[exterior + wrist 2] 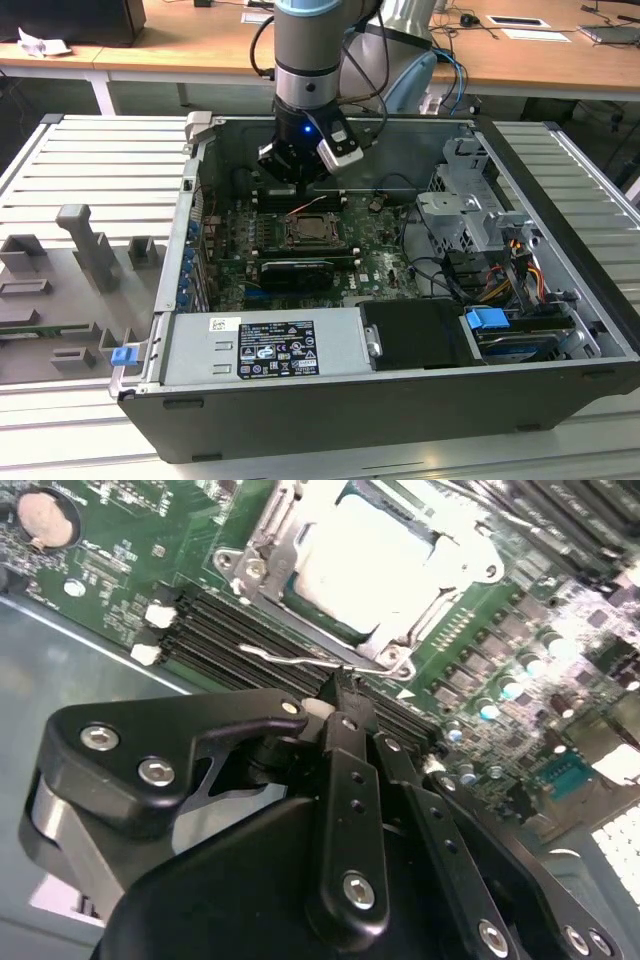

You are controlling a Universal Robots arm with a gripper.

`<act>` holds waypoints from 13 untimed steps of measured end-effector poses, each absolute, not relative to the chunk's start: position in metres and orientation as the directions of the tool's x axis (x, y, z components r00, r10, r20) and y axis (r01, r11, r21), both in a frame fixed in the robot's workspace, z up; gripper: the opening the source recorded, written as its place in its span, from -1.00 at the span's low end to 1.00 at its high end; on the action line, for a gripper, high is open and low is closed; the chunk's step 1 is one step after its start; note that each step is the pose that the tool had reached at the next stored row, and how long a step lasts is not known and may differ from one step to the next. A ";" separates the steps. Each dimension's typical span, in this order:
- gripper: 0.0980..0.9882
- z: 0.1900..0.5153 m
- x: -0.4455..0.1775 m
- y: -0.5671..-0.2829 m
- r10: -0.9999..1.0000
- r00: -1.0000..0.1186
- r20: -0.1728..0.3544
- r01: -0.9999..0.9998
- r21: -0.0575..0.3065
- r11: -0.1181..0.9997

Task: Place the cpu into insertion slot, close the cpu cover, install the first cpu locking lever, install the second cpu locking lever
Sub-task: 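Install the first cpu locking lever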

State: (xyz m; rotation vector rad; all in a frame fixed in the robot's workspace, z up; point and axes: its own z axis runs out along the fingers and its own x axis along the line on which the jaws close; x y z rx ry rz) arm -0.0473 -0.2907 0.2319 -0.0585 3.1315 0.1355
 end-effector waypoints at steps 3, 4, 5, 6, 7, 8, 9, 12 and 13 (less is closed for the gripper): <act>-0.98 0.229 -0.045 -0.287 -0.037 -0.999 -0.008 -0.037 0.086 0.996; -0.98 0.228 -0.044 -0.286 -0.037 -0.999 -0.008 -0.037 0.086 0.996; -0.98 0.227 -0.044 -0.285 -0.037 -0.999 -0.008 -0.038 0.086 0.996; -0.98 0.226 -0.042 -0.284 -0.037 -0.999 -0.008 -0.038 0.086 0.996; -0.98 0.225 -0.041 -0.284 -0.037 -0.999 -0.008 -0.038 0.086 0.996; -0.98 0.225 -0.040 -0.284 -0.037 -0.999 -0.008 -0.037 0.086 0.996; -0.98 0.224 -0.039 -0.284 -0.037 -0.999 -0.008 -0.037 0.086 0.996; -0.98 0.224 -0.035 -0.284 -0.037 -0.999 -0.008 -0.037 0.086 0.996; -0.98 0.224 -0.034 -0.284 -0.037 -0.999 -0.008 -0.038 0.086 0.996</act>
